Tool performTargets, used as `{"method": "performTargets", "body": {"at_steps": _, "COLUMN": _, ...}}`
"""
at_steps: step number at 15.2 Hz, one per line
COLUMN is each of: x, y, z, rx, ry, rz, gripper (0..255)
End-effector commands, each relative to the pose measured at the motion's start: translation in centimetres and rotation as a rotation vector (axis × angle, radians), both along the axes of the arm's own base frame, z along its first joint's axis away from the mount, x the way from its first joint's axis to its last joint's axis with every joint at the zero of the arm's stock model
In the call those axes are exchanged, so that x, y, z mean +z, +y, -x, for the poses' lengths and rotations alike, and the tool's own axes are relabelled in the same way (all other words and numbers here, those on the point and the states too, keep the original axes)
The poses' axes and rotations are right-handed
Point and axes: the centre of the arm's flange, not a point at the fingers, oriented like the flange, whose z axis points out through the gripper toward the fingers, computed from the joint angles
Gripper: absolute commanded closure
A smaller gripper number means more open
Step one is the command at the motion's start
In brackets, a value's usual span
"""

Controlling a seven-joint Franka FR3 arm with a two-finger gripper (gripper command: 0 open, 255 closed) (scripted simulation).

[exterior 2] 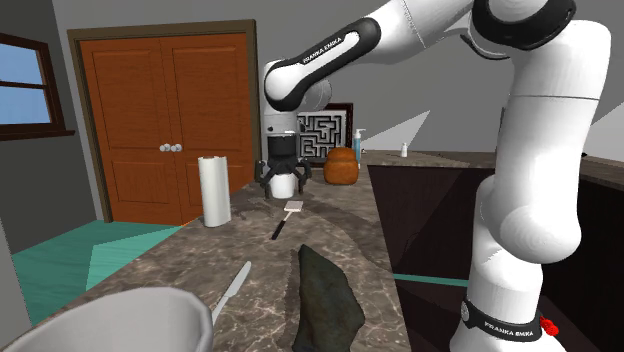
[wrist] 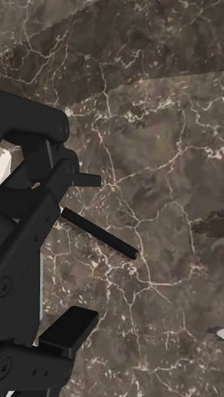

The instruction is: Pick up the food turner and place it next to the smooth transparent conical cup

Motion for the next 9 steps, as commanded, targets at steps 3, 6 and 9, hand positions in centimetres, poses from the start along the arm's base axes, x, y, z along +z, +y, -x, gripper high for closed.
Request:
{"method": "performTargets", "body": {"at_steps": 3, "x": -2.4, "y": -4.2, "z": -1.7, "rx": -0.185, "ry": -0.004, "rz": 0.003, "gripper": 0}}
{"method": "performTargets", "body": {"at_steps": 6, "x": -4.2, "y": -7.6, "z": -2.2, "rx": -0.321, "ry": -0.007, "rz": 0.005, "gripper": 0}}
{"method": "performTargets", "body": {"at_steps": 9, "x": -6.1, "y": -11.1, "z": -2.4, "rx": -0.457, "ry": -0.011, "rz": 0.007, "gripper": 0}}
